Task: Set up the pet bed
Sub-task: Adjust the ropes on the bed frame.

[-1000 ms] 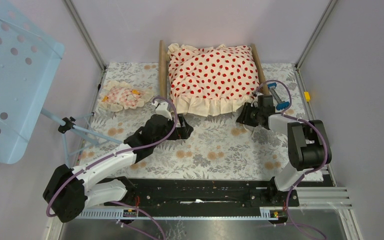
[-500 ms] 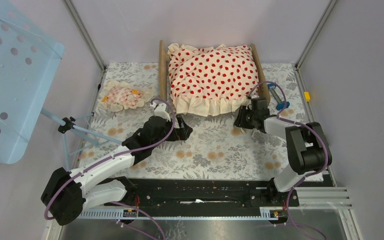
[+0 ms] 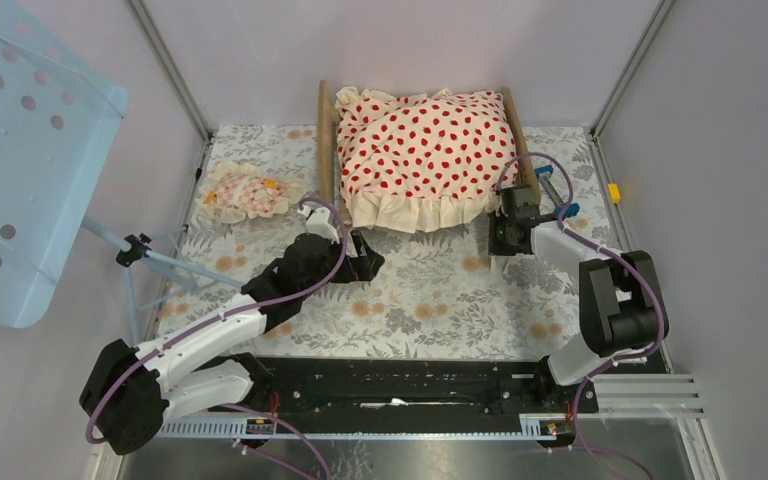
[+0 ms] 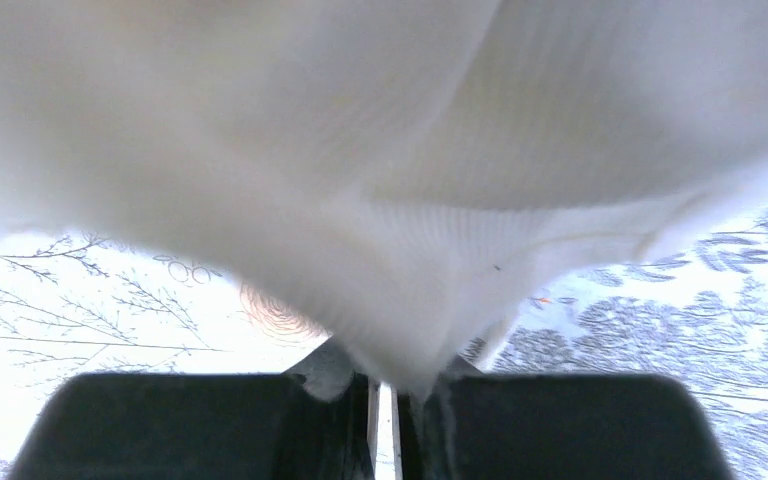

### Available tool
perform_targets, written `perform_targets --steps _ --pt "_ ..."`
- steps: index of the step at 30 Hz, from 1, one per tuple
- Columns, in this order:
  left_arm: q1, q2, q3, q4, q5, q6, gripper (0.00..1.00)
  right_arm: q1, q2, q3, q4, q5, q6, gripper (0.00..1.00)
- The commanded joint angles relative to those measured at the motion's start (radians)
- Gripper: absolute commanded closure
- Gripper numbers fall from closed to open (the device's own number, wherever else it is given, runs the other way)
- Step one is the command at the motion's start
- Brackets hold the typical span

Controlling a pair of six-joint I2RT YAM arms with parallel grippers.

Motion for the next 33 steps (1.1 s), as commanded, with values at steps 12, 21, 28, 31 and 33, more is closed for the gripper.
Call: perform_targets --steps 12,21,28,31,33 --pt "-0.001 0.015 0.079 -0.024 0.040 0.050 0.01 0.007 -0.258 -0.021 -0.063 0.179 -0.565 0.87" --pt "-0.001 0.021 0.081 -0.018 0.036 0.042 0.01 0.008 -0.233 -0.078 0.061 0.295 -0.761 0.83" --pt "-0.001 0.003 0.079 -0.041 0.017 0.049 0.01 0.008 -0.173 -0.070 0.070 0.306 -0.784 0.71" --pt "-0.001 -0.002 0.080 -0.048 0.015 0.050 0.01 0.007 -0.173 -0.089 0.088 0.331 -0.790 0.62" --pt "-0.001 -0.002 0.074 -0.047 0.016 0.048 0.01 0.007 -0.174 -0.099 0.097 0.346 -0.794 0.59"
